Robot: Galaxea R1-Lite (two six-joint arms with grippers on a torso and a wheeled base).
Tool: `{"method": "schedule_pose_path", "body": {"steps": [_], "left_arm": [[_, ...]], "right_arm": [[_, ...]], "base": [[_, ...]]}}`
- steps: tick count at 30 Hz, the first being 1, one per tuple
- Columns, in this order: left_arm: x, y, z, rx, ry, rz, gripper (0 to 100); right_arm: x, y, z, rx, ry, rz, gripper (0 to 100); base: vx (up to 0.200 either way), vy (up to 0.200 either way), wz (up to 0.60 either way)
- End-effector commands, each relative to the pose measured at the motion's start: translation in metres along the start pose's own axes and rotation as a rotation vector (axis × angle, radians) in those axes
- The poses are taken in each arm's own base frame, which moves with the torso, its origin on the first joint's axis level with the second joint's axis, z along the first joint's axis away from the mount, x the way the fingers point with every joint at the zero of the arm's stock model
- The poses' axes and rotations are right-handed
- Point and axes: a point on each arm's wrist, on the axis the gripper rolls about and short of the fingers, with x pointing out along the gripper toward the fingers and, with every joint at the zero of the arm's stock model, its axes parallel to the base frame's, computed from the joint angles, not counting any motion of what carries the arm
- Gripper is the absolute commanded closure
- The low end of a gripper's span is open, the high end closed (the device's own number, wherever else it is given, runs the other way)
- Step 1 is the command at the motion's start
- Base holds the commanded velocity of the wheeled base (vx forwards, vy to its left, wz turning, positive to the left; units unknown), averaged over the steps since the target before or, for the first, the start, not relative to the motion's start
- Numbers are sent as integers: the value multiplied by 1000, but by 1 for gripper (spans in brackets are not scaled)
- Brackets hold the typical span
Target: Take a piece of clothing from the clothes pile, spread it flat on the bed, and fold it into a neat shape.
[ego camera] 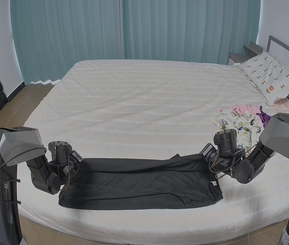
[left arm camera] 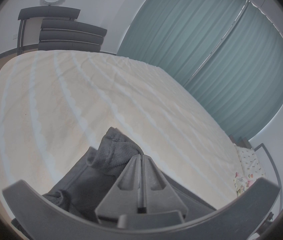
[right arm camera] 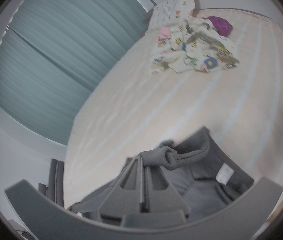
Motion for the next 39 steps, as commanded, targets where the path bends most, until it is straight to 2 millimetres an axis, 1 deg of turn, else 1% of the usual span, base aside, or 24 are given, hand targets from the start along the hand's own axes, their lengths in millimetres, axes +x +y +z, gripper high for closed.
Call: {"method": "schedule_pose_path", "body": {"steps": [1,2,4,6,9,10,12,16,19,21,25,26,28,31,39], "left_arm": [[3,-1,6,-16,-34,-21,100],[4,-1,9,-26,-58,-38,100],[4,-2,10,-32,-73,-53,100],[7,2,11,-41,-98,-62,100],[10,7,11,-44,-109,-60,100],[10,7,10,-44,-108,-59,100],[12,10,8,-28,-100,-50,100],[7,16,2,23,-73,-28,100],[4,21,-3,55,-52,-13,100],[-2,26,-9,91,-21,6,100],[-4,29,-12,114,-5,15,100],[-5,31,-16,125,9,24,100],[-6,33,-17,130,13,28,100],[-7,40,-25,147,47,51,100],[-11,46,-34,181,94,61,100]], "right_arm": [[9,8,19,20,-63,58,100],[13,11,22,22,-89,86,100],[17,11,25,25,-109,104,100],[20,3,21,9,-107,100,100],[21,-13,12,-40,-79,50,100],[20,-14,12,-43,-78,47,100],[18,-24,7,-80,-58,12,100],[12,-35,1,-134,-21,-19,100],[8,-39,-3,-160,-5,-33,100],[5,-46,-7,-183,15,-56,100],[4,-52,-12,-196,35,-76,100],[2,-55,-14,-202,45,-85,100],[2,-57,-16,-204,52,-93,100],[3,-65,-21,-209,69,-112,100],[6,-75,-29,-248,61,-100,100]], "base": [[0,0,0],[0,0,0],[0,0,0],[0,0,0],[0,0,0],[0,0,0],[0,0,0],[0,0,0],[0,0,0],[0,0,0],[0,0,0],[0,0,0],[0,0,0],[0,0,0],[0,0,0]]}}
